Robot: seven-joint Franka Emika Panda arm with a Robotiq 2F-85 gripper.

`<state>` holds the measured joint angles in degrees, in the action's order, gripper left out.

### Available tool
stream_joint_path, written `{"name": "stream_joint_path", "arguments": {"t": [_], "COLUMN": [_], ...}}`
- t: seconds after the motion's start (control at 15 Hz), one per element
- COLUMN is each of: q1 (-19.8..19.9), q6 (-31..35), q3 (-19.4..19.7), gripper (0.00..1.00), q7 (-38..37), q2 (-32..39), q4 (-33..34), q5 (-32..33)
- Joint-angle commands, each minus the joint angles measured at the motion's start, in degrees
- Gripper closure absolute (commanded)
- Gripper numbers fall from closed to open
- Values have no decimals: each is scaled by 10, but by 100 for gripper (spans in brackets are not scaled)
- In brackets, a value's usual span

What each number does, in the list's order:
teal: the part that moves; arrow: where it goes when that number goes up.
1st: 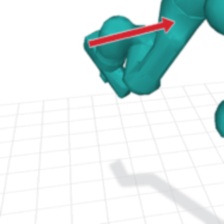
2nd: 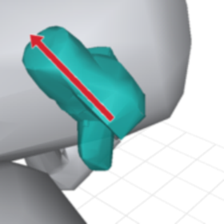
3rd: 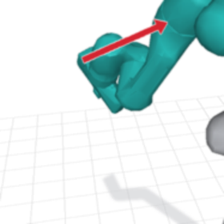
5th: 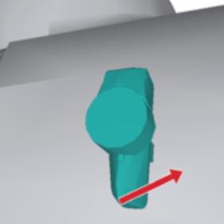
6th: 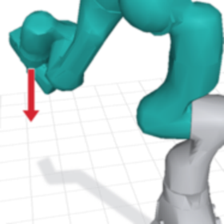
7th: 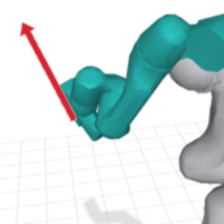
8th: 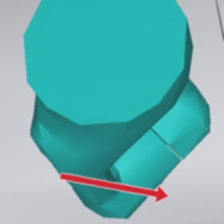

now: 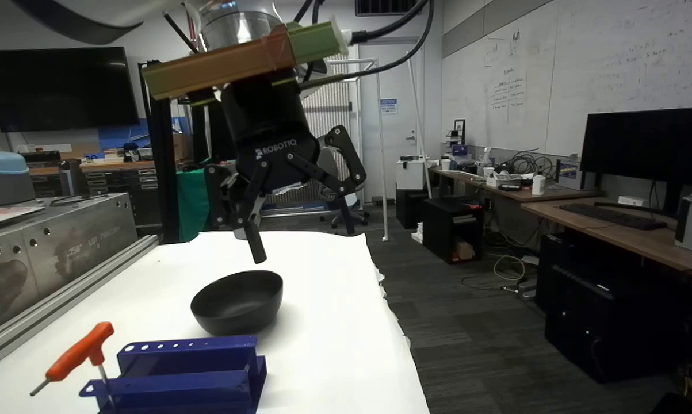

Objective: Pick up the orange object and put it in the bowl

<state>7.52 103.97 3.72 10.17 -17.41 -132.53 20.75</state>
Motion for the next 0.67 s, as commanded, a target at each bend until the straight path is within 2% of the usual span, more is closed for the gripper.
{"name": "stream_joint_path", "arguments": {"t": [0.0, 0.27, 0.47, 0.6], "q1": [-24, -58, -81, -93], "q6": [-18, 14, 61, 63], "q3": [-11, -33, -53, -63], "gripper": [0, 0, 0, 0], "q7": [-58, -110, -125, -125], "q2": [3, 20, 47, 81], "q4": [12, 8, 1, 9], "q5": [-40, -121, -138, -152]}}
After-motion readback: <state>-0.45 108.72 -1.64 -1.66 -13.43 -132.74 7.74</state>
